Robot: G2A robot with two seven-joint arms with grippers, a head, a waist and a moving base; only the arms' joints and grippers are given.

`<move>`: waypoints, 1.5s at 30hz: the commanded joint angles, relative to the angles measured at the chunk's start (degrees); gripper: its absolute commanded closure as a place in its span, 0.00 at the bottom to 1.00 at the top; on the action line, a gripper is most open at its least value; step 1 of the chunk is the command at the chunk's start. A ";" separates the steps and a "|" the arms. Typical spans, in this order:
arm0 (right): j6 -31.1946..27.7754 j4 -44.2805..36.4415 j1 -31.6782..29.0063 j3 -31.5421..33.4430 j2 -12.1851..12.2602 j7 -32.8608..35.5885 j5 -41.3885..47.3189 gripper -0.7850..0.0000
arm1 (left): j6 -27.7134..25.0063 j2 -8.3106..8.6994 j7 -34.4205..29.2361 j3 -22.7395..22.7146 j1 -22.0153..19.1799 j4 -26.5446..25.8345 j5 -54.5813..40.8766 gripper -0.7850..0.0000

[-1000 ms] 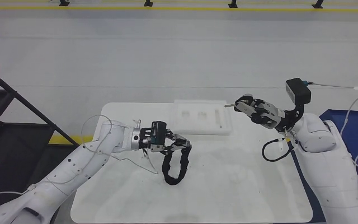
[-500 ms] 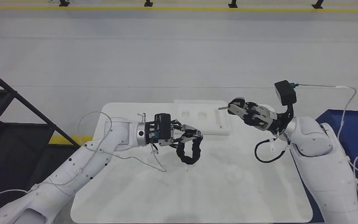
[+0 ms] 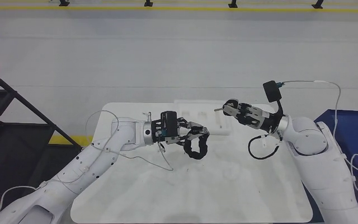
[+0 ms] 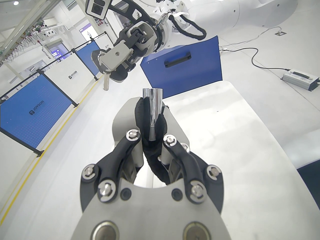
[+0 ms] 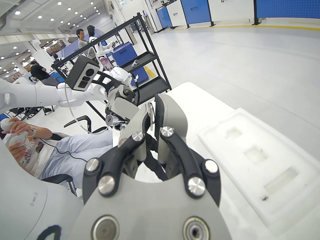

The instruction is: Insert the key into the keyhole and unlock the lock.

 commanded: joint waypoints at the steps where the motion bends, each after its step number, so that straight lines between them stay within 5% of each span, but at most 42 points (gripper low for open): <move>1: -0.03 0.01 0.00 0.00 0.00 0.01 0.03 1.00 | 0.00 0.00 0.00 0.00 0.00 0.00 -0.01 1.00; 11: -0.03 0.01 0.00 0.00 0.00 0.01 0.03 1.00 | 0.00 0.00 0.00 0.00 0.00 0.00 -0.01 1.00; 16: 3.83 -1.82 -0.85 -0.19 0.08 -0.83 -2.76 1.00 | 3.45 0.02 -1.36 -1.90 2.16 -0.26 -0.67 1.00; 22: 6.56 -6.23 -2.58 0.12 0.41 -0.13 -4.77 1.00 | 8.57 -0.19 4.75 -3.09 4.47 0.12 4.62 1.00; 32: 13.82 -16.88 -8.18 2.81 1.29 1.21 -7.98 1.00 | 15.57 -1.78 13.93 -2.08 6.38 4.48 10.11 1.00; 45: 21.77 -24.58 -12.05 3.30 1.60 -0.17 -12.89 1.00 | 19.43 -4.06 10.93 -1.01 6.60 4.57 12.14 1.00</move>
